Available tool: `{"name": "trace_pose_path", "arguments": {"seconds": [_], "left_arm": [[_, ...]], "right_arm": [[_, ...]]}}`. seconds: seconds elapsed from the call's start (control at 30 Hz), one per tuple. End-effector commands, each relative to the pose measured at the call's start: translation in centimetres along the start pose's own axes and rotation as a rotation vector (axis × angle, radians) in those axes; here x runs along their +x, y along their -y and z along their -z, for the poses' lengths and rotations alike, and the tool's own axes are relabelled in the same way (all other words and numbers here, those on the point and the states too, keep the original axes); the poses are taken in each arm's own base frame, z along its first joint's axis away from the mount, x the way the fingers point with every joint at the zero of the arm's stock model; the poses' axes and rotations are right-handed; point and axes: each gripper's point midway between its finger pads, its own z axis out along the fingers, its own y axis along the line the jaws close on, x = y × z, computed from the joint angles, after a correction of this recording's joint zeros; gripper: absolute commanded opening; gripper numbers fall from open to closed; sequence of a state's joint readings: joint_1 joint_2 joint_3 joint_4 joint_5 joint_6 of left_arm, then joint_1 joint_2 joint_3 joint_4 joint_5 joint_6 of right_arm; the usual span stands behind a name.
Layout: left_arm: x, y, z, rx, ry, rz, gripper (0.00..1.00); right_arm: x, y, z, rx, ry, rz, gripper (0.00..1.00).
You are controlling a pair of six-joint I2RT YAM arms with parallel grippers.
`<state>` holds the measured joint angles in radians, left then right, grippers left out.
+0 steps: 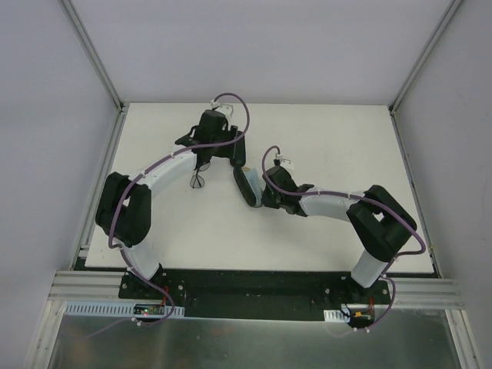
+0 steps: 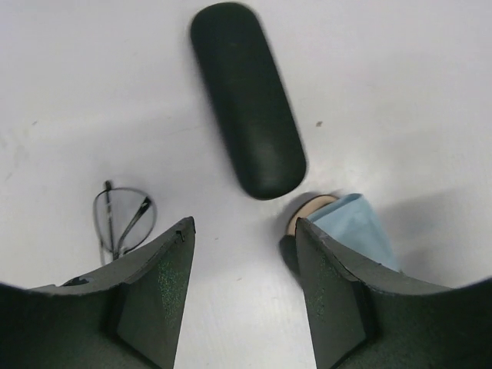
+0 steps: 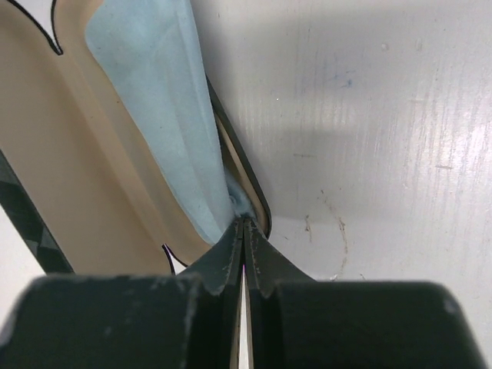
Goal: Organize the sunglasses
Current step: Pick up the sunglasses from the center of the board.
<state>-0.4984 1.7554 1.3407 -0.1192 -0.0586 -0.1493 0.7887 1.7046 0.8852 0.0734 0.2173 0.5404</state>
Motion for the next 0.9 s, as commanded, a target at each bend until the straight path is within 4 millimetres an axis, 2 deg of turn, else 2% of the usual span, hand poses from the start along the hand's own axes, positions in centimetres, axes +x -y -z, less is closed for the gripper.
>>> {"name": "trace_pose_path", "arguments": {"seconds": [0.0,0.17,0.37,0.67,0.87], "left_arm": [[1.4,-4.9,1.5,-0.172,-0.009,0.08,0.54],[4.2,-8.6,1.1,-0.252,-0.07,0.12,0.49],[5.6,-11.3,0.7,-0.331,-0.105,0.117,0.46],[8.1,-12.4,-0.4,-0.324,-0.183,0.171,0.4],[9.0,-12.6,-1.2,-0.301,-0.23,0.22,0.38]], "right_arm": [[-0.9,-0.7,1.0,-0.036,0.022,-0.011,0.01],[-1.1,-0.8,1.0,-0.039,0.023,0.001,0.01],[-1.3,-1.2,1.1,-0.051,0.019,0.005,0.01],[-1.4,-1.2,1.1,-0.056,0.016,0.008,0.01],[-1.3,-1.0,1.4,-0.056,0.018,0.007,0.01]]}}
